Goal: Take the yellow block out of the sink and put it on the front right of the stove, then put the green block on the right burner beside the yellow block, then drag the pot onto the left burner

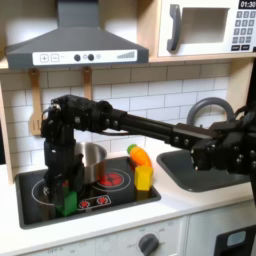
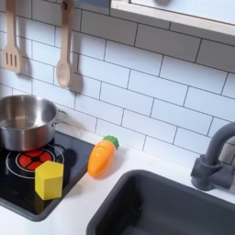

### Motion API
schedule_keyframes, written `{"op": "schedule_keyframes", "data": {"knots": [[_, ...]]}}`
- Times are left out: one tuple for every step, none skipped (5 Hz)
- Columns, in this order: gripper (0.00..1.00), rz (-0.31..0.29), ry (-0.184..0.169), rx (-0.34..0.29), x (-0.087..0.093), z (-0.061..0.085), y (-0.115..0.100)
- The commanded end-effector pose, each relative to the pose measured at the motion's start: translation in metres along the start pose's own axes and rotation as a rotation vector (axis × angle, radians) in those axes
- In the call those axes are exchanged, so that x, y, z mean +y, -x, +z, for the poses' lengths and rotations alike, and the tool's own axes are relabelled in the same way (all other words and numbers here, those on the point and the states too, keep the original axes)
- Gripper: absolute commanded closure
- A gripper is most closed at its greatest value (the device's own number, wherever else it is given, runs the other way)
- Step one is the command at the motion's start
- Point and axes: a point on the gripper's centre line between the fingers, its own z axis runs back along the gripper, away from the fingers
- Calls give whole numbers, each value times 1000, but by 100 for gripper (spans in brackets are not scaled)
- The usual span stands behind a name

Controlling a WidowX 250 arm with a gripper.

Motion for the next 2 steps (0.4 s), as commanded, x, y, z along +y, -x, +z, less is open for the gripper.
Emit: {"op": "schedule_keyframes", "data": {"knots": [[0, 18, 9, 6, -2, -2, 0], [0, 12, -6, 0, -5, -2, -1]]}}
